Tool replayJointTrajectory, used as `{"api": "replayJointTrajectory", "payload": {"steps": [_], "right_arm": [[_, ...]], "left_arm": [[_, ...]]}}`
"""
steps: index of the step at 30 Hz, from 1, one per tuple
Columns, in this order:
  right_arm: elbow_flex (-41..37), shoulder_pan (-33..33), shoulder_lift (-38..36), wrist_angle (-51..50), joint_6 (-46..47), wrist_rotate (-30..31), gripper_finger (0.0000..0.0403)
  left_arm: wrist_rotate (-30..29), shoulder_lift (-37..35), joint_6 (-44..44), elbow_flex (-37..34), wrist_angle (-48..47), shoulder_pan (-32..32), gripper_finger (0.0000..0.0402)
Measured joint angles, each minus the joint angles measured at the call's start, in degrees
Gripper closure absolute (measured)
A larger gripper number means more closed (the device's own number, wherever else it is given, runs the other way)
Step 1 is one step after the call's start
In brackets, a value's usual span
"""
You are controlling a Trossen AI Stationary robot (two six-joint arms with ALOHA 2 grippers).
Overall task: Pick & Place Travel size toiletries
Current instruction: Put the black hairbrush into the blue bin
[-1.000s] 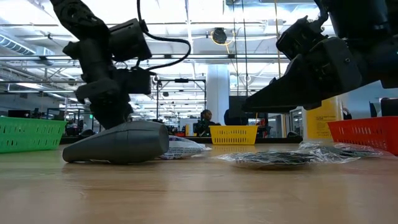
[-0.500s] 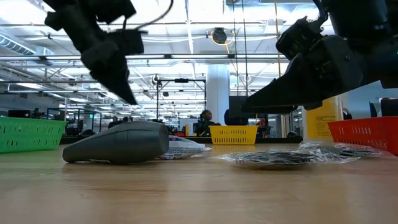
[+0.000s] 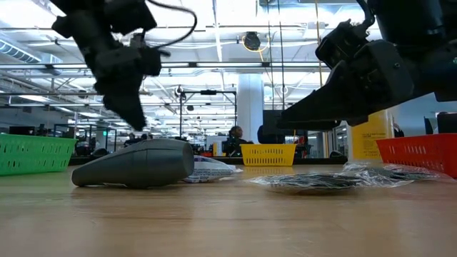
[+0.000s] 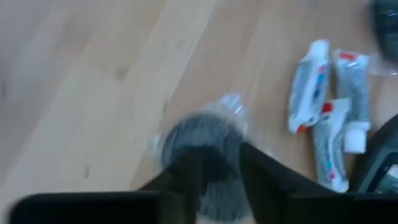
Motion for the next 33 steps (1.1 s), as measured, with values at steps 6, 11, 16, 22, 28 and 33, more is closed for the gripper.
{"api": "replayJointTrajectory", "payload": {"steps": [6,11,16,22,28,33], "right_arm": [[0.0,0.0,0.0,-0.2,0.0,0.0,0.0149],[0.0,0.0,0.0,-0.3,-0.2,0.0,0.0149],[0.0,0.0,0.0,-0.2,-0.2,0.0,0.0149],[0.0,0.0,0.0,-0.2,-0.2,0.0,0.0149],[0.0,0.0,0.0,-0.2,-0.2,0.0,0.0149],[0.0,-0.1,0.0,-0.3,-0.4,0.2,0.0149]], "left_arm": [[6.4,0.0,5.4,0.0,-9.4,-1.6,0.0152],[-7.2,0.7,21.8,0.0,-8.1,-11.7,0.0123],[-15.5,3.7,33.1,-0.4,-1.4,-18.1,0.0122],[-15.9,12.0,34.7,-0.8,1.5,-19.5,0.0122],[-24.2,17.8,33.9,-0.5,4.4,-19.6,0.0151],[-26.5,18.5,31.8,-0.6,5.0,-19.1,0.0209]]}}
